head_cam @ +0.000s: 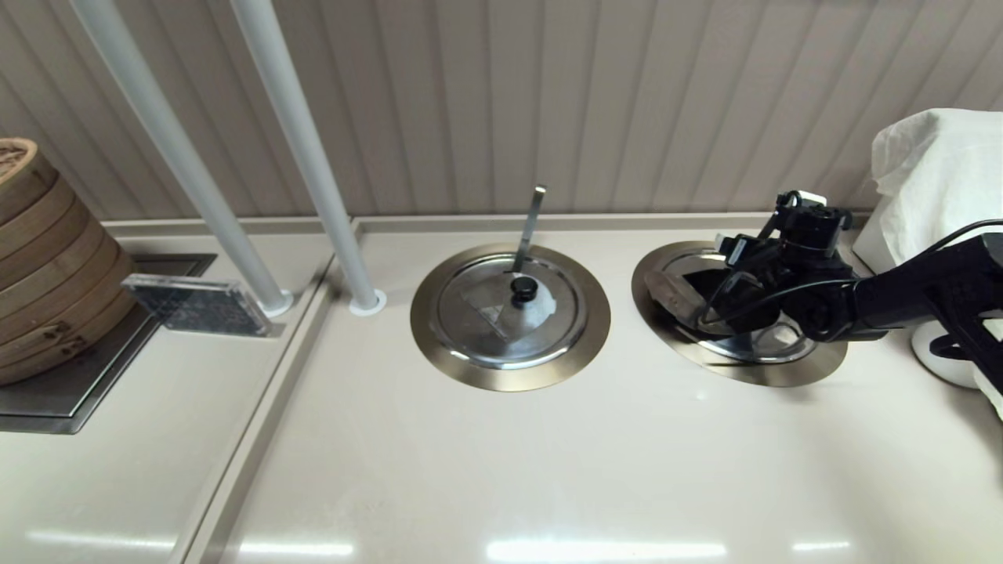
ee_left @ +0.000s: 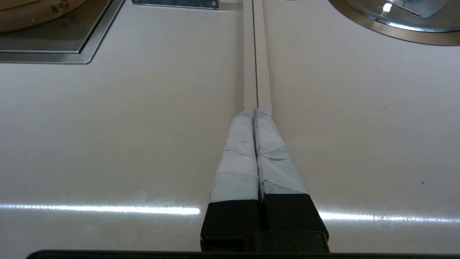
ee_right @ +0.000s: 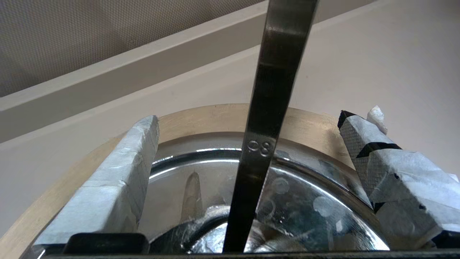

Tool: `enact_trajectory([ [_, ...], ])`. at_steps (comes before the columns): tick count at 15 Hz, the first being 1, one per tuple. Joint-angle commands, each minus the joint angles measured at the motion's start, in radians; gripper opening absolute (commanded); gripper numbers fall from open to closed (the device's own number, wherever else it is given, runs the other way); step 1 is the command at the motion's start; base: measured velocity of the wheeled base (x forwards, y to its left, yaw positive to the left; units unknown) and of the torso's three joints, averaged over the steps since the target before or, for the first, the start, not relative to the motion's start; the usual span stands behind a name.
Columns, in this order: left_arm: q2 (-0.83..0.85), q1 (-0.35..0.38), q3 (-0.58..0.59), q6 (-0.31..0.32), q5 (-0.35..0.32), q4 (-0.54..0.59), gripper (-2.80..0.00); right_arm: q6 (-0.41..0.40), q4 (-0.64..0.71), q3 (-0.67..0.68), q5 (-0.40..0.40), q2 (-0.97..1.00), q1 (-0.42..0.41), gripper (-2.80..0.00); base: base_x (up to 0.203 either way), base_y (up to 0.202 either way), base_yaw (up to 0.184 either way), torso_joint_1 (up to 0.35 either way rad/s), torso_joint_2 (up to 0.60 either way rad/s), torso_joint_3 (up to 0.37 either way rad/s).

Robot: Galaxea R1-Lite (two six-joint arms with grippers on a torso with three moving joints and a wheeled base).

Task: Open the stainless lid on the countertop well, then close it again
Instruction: Stir with a spoon

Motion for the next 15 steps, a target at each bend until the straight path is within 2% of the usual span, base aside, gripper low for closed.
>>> enact_trajectory([
  [1, 0.0, -0.001, 0.0, 0.0, 0.0, 0.0, -2.8, 0.001, -0.003, -0.04, -0.005, 0.044, -0.004, 0.0, 0.0, 0.0, 0.0, 0.0, 0.0, 0.0],
  [15, 0.0, 0.001, 0.0, 0.0, 0.0, 0.0, -2.8, 0.001, -0.005, -0.012, -0.005, 0.022, 0.006, 0.0, 0.0, 0.0, 0.0, 0.0, 0.0, 0.0],
])
